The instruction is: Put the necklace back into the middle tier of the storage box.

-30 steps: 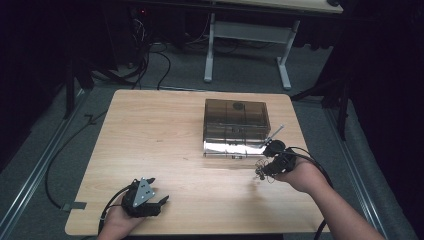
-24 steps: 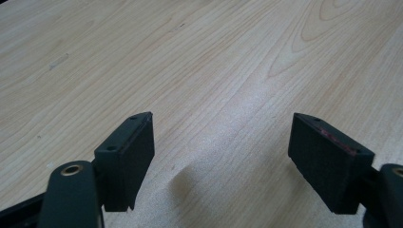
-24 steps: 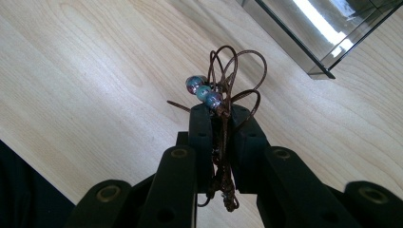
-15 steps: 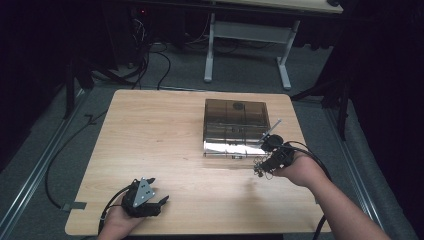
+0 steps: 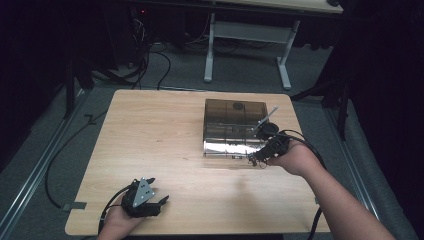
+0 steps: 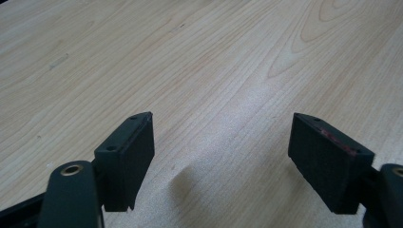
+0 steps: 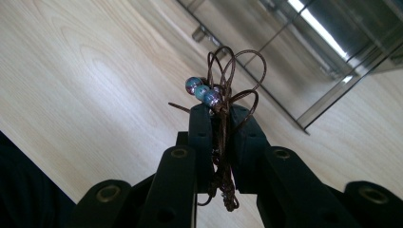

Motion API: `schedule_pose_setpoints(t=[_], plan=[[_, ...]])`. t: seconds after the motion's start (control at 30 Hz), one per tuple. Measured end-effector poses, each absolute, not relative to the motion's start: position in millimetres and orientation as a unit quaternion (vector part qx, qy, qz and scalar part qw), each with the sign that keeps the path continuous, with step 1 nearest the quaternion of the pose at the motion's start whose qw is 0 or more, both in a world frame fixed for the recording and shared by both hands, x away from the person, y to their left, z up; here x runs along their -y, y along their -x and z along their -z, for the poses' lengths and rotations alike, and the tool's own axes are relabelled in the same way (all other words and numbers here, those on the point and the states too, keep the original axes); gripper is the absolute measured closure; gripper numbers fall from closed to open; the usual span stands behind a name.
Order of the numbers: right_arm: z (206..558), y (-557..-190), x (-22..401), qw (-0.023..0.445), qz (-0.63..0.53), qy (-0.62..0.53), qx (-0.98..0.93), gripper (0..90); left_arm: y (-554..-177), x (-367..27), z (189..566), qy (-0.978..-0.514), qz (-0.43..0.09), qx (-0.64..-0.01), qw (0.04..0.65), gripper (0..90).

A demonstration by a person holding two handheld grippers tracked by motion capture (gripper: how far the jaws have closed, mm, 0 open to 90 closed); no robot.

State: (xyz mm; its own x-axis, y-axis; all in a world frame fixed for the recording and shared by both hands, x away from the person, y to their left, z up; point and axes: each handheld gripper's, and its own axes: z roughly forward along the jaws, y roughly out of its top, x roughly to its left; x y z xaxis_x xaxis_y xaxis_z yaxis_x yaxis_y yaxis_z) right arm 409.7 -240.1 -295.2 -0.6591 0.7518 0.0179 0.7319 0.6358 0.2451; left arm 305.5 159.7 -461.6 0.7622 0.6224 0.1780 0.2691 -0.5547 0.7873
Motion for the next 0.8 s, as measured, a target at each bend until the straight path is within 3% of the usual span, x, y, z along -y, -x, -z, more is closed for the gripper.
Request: schedule_pose_setpoints(t=[0.47, 0.8], plan=[[282.5, -436.8, 225.0, 0.055, -0.13, -0.414, -0.899, 80.9, -305.7, -160.0, 461.5, -0.852, -0.224, -0.262, 0.393, 24.1], [301.3, -464.7, 215.9, 0.054, -0.119, -0.428, -0.894, 80.9, -305.4, -160.0, 461.6, -0.853, -0.224, -0.261, 0.394, 24.1]])
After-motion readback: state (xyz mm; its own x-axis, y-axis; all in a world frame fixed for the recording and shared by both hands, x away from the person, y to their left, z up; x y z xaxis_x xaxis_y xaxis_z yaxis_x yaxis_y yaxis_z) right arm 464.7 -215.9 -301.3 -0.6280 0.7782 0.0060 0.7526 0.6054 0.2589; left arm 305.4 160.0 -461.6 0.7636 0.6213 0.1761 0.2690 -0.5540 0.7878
